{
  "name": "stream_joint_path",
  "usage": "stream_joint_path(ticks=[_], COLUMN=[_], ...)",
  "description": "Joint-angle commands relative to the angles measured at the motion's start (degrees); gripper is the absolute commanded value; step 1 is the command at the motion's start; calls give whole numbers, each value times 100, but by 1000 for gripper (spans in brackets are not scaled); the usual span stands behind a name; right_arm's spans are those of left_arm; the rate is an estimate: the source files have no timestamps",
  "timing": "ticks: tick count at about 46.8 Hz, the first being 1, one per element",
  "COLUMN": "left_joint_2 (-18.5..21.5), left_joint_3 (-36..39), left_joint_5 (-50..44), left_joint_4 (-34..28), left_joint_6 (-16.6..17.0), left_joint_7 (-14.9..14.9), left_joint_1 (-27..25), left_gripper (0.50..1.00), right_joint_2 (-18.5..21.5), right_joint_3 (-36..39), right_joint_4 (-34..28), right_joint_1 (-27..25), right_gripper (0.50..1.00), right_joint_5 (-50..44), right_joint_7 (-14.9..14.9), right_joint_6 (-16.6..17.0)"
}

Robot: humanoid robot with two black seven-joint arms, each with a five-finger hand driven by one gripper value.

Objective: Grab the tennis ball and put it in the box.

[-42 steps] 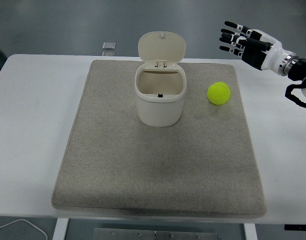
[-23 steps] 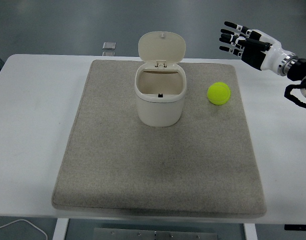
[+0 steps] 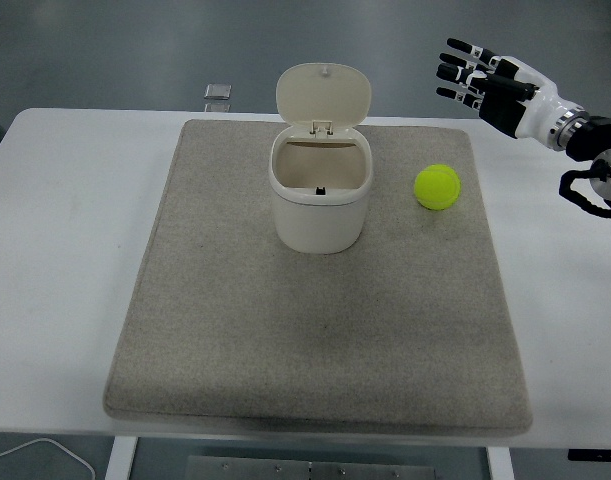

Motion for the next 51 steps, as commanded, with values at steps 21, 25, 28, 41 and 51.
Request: stream_joint_path(ticks=[21, 25, 28, 41, 51], left_joint_2=[0, 0, 0, 0, 0], left_joint_3=[8, 8, 8, 8, -1], left_joint_5=[3, 3, 3, -6, 3], left_joint_4=[3, 3, 3, 3, 3], left_joint_6=[-9, 0, 0, 0, 0], left_joint_7=[1, 1, 1, 1, 1], left_joint_1=[1, 1, 1, 1, 1], left_gripper=[992, 992, 992, 992, 992], right_joint_2=[-122, -131, -131, -201, -201], right_joint_3=[-8, -8, -8, -34, -52], right_joint_4=[-168, -177, -177, -177, -160], right_joint_1=[167, 193, 210, 272, 386], right_gripper=[930, 930, 930, 930, 930], right_joint_5=[-1540, -1883, -2041, -3183, -4317], right_joint_7=[326, 370, 370, 449, 501], right_joint_6=[147, 147, 156, 156, 138])
